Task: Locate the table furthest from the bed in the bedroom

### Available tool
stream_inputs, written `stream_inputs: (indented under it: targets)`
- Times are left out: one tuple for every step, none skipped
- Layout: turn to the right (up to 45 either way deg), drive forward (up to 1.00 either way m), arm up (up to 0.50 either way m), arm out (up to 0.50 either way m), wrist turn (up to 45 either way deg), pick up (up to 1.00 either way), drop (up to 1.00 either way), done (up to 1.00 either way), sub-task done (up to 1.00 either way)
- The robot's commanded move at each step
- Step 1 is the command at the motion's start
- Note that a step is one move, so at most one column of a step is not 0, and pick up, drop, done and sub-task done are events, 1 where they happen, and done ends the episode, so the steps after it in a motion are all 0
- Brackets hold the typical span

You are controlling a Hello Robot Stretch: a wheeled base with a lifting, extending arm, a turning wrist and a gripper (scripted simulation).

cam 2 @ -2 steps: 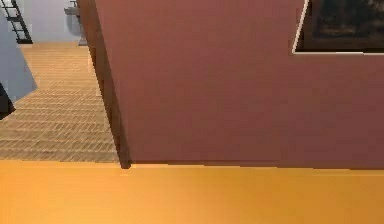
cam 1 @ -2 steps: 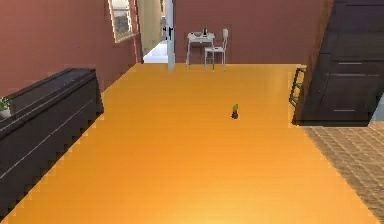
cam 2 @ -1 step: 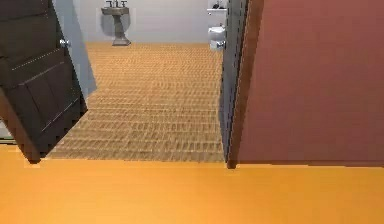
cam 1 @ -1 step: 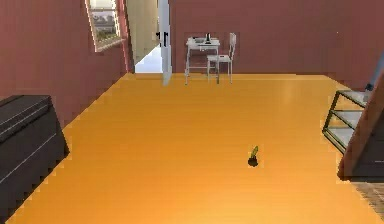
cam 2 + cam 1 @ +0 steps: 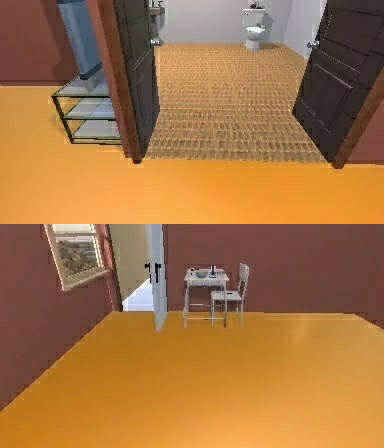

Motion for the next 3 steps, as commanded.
stream_inputs:
  targets:
    - [3.0, 0.0, 0.0, 0.0, 0.0, 0.0, 0.0, 0.0, 0.0]
    - [0.0, 0.95, 0.0, 0.0, 0.0, 0.0, 0.0, 0.0, 0.0]
    - [0.0, 1.0, 0.0, 0.0, 0.0, 0.0, 0.0, 0.0, 0.0]
